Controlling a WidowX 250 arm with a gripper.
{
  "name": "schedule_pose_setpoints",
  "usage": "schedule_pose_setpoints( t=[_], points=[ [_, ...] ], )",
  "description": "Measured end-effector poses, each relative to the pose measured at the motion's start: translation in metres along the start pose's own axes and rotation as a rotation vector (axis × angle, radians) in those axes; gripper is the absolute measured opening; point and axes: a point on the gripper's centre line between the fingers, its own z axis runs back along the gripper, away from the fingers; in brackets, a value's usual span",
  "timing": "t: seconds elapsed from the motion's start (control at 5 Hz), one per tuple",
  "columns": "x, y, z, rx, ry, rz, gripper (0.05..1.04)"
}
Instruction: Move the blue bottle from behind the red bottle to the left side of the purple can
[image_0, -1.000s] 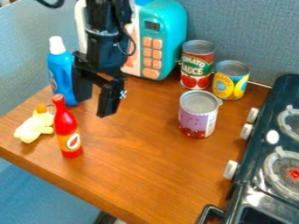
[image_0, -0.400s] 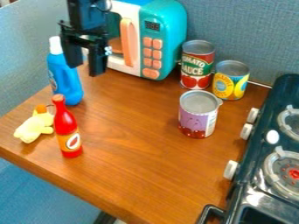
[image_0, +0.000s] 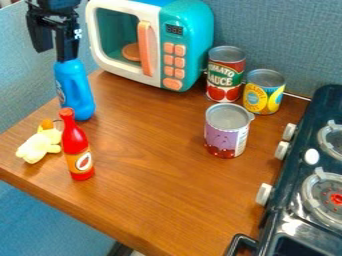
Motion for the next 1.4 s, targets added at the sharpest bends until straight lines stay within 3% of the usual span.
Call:
schedule_pose_setpoints(
  t=[0.2,0.4,0.8,1.2,1.4],
  points=[
    [0.003,0.01,0.012,0.013,-0.007,-0.02,1.001],
    [0.001,0.02,0.008,0.021,0.031,-0.01,1.0],
    [0.013,0.025,0.004,-0.012,0.045,-0.054,1.0],
    [0.017,0.031,0.003,-0.009,-0.007,-0.085,1.001],
    [0.016,0.028,-0.014,-0.011,0.01,-0.069,1.0]
  ],
)
